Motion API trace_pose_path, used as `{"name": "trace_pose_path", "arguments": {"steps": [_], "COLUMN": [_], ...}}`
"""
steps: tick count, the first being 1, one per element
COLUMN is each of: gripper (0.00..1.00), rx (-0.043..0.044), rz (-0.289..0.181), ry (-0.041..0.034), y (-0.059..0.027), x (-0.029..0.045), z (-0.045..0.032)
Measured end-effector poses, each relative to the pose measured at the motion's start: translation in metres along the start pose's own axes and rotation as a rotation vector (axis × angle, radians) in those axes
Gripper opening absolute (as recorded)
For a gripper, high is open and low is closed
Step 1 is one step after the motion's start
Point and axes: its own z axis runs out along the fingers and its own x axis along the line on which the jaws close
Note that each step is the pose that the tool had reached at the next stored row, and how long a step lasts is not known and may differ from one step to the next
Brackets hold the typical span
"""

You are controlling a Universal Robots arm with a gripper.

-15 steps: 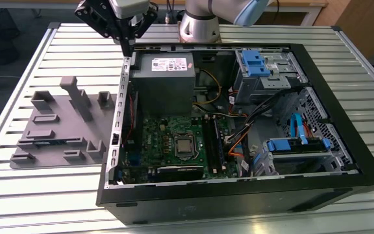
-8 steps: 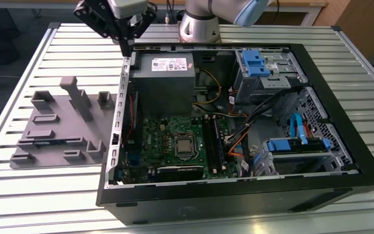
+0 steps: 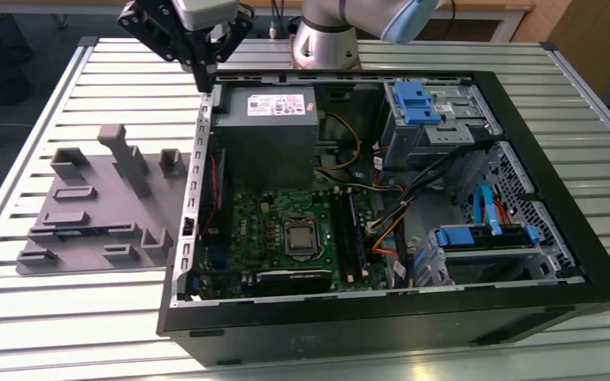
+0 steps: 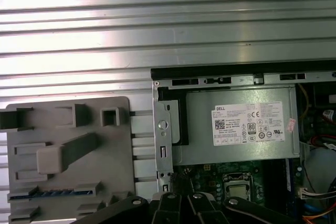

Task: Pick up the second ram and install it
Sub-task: 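Reach for the second ram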

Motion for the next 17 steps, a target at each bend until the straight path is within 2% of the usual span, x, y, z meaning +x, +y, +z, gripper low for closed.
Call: {"name": "trace_pose_path", "arguments": {"steps": [17], "gripper": [0.11], "rx": [0.0], "rz": [0.0], "ry": [0.0], "y": [-0.0004], "x": [0.0046], "z": [0.0001]}}
